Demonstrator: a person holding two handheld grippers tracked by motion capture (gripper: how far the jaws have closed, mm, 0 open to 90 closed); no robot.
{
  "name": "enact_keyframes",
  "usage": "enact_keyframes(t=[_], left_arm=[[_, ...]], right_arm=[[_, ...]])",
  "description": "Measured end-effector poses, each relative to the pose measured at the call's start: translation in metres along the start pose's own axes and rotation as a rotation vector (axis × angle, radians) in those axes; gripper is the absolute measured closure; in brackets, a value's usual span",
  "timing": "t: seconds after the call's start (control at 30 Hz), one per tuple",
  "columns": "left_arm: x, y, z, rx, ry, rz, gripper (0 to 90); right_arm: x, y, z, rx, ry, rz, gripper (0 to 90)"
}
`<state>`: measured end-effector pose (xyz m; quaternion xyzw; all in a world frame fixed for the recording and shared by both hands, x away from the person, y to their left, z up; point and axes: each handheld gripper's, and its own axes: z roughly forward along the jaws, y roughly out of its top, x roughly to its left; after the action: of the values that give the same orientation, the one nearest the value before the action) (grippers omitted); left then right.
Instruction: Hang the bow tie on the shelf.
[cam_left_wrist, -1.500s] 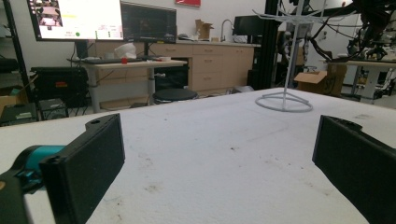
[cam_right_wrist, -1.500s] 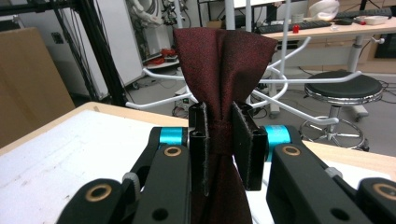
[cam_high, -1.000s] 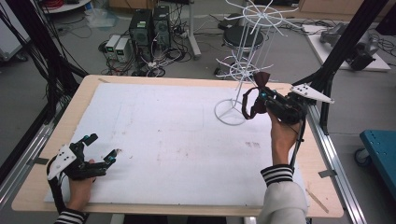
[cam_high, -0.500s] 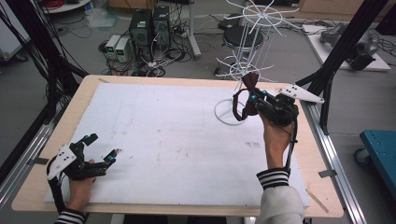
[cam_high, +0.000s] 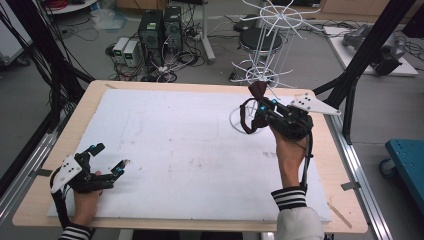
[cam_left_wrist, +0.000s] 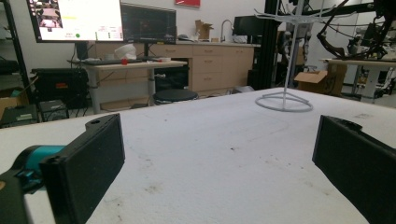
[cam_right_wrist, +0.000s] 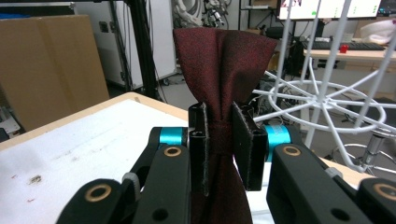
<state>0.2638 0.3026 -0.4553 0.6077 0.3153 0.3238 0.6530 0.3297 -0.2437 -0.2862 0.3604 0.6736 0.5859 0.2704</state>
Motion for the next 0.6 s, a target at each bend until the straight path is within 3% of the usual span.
enact_keyframes(t=[0.27, 0.6], left_arm=[[0.000, 0.000, 0.000, 0.002, 0.000, -0.002, 2.7], [0.000, 0.000, 0.000, 0.002, 0.001, -0.004, 2.7]], right_arm=[[0.002, 0.004, 0.004, -0.014, 0.015, 0.002, 77.6], [-0.003, 0.015, 0.011, -0.023, -0.003, 0.005, 77.6]])
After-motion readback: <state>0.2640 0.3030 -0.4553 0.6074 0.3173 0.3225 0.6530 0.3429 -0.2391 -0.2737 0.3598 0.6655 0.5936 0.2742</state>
